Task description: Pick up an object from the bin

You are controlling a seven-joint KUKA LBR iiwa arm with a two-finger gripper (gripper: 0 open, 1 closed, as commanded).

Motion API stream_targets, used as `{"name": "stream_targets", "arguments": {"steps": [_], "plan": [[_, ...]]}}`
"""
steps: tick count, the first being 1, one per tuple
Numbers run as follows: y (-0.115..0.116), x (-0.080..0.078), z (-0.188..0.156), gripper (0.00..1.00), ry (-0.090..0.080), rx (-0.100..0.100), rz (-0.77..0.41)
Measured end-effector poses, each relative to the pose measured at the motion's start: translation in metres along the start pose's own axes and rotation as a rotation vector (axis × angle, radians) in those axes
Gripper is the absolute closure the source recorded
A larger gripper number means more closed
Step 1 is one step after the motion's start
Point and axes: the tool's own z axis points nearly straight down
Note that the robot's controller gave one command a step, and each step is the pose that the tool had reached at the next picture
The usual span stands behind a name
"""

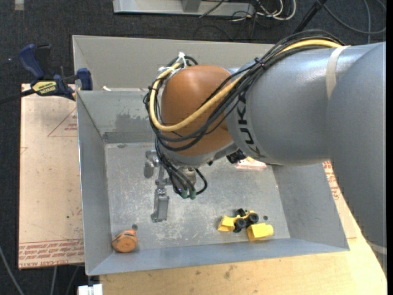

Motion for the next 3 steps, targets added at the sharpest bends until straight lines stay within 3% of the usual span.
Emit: {"name": "stream_targets", "arguments": {"steps": [1, 2, 3], "plan": [[-0.001, -0.002, -0.005, 0.00, -0.007, -0.002, 0.004], [-0.004, -0.050, -0.026, 0.00, -0.008, -0.002, 0.077], [-0.028, -0.049, -0.035, 0.00, -0.012, -0.001, 0.057]]}}
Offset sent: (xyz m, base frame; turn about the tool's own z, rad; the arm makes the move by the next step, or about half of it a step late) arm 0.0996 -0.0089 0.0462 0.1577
